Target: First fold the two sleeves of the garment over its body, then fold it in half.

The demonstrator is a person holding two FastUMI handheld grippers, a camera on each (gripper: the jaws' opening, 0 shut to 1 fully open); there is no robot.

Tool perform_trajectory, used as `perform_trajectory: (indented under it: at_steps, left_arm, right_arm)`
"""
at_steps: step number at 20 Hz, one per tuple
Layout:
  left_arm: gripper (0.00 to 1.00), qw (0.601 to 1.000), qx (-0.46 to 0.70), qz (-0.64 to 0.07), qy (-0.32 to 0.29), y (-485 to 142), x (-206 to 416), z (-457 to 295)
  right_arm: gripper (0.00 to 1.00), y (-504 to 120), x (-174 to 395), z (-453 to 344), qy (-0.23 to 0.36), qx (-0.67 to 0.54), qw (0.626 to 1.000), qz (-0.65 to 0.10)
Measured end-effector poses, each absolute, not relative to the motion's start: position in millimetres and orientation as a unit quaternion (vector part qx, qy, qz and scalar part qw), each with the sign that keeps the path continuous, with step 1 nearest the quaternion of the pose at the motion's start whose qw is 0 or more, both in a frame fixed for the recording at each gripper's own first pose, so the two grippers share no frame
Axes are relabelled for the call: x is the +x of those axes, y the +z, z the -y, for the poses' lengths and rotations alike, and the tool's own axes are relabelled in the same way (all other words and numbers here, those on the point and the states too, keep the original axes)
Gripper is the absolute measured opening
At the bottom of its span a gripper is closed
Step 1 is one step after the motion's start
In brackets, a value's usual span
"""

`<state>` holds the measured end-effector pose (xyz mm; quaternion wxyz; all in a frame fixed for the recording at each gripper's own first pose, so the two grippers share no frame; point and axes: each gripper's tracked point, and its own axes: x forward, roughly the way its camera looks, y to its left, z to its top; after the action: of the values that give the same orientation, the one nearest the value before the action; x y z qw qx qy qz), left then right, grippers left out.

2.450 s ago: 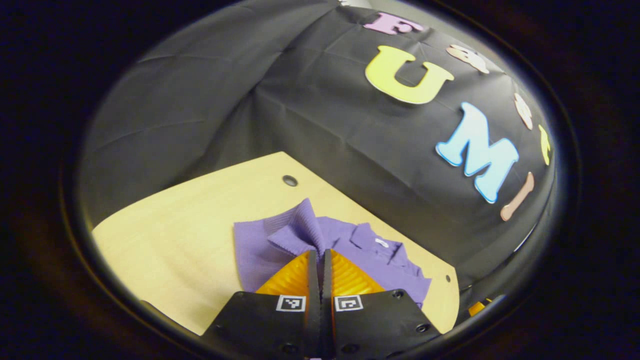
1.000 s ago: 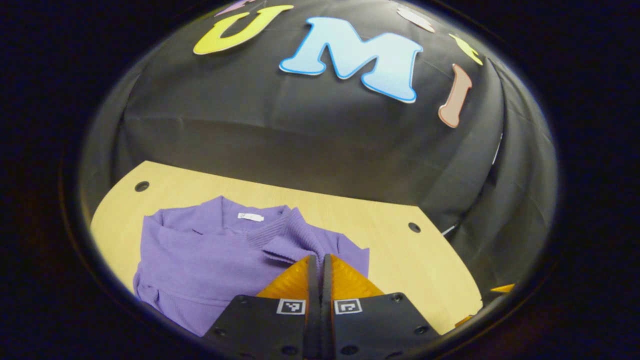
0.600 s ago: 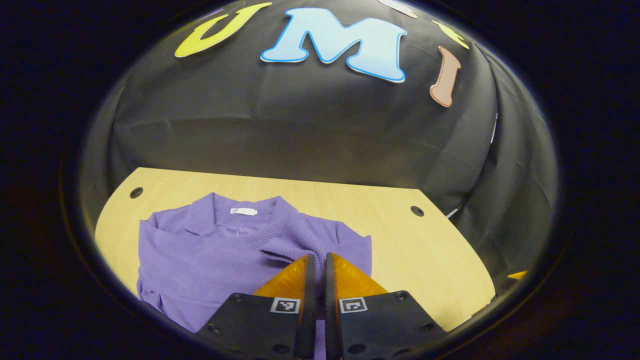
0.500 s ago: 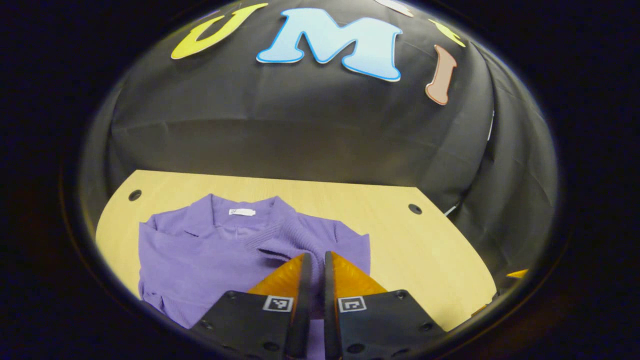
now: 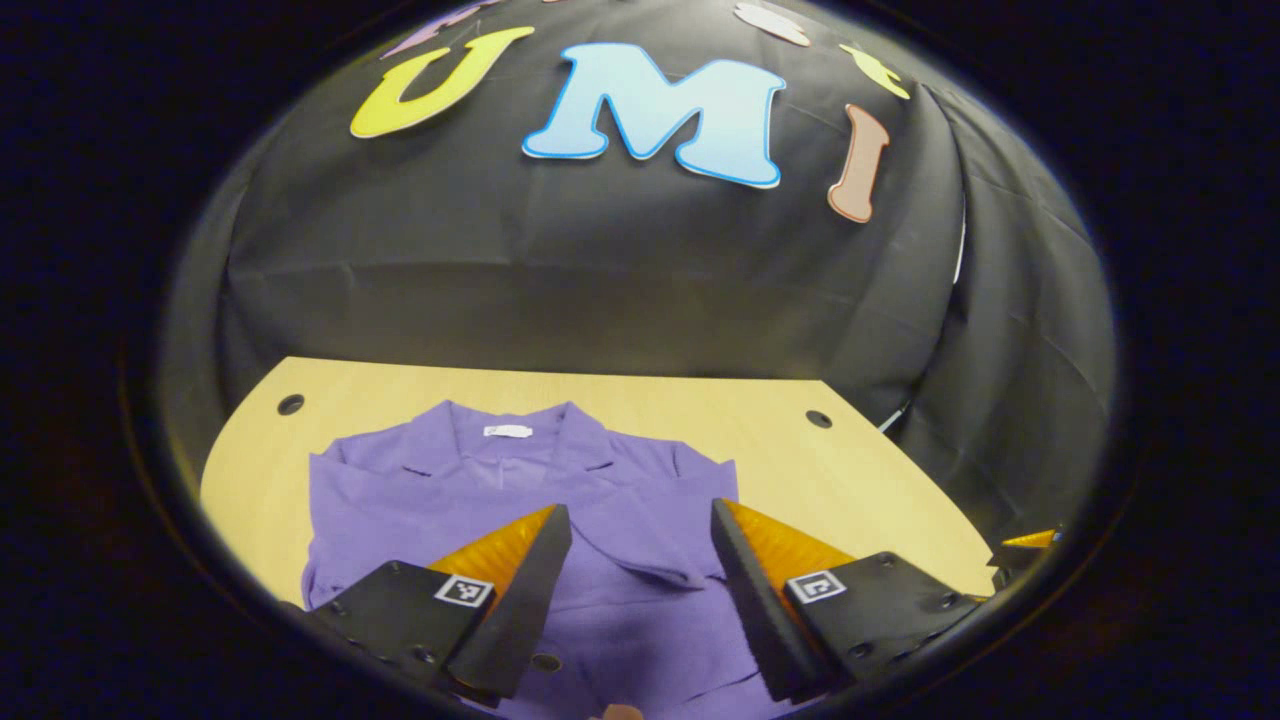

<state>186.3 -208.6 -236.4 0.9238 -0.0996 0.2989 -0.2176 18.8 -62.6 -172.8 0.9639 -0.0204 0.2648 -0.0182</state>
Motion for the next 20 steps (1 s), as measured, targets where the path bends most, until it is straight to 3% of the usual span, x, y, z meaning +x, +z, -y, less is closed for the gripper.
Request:
perform_trajectory:
  at_steps: [1, 16, 18, 20]
  left_arm:
    - [0.97, 0.925, -0.095, -0.298, -0.216, -235, 178, 198]
    - [0.94, 0.924, -0.069, -0.338, -0.167, -269, 20, 5]
    - [1.0, 0.922, -0.075, -0.343, -0.164, -274, 2, -13]
    - [0.94, 0.92, -0.08, -0.35, -0.158, -282, -14, -30]
  right_arm:
    - [0.9, -177, 13, 59, -0.018, -0.018, 0.963, -0.268]
    - [0.91, -273, -85, 20, -0.037, 0.043, 0.914, -0.401]
    - [0.9, -278, -97, 16, -0.043, 0.045, 0.91, -0.409]
    - [0.91, -280, -105, 13, -0.048, 0.039, 0.909, -0.413]
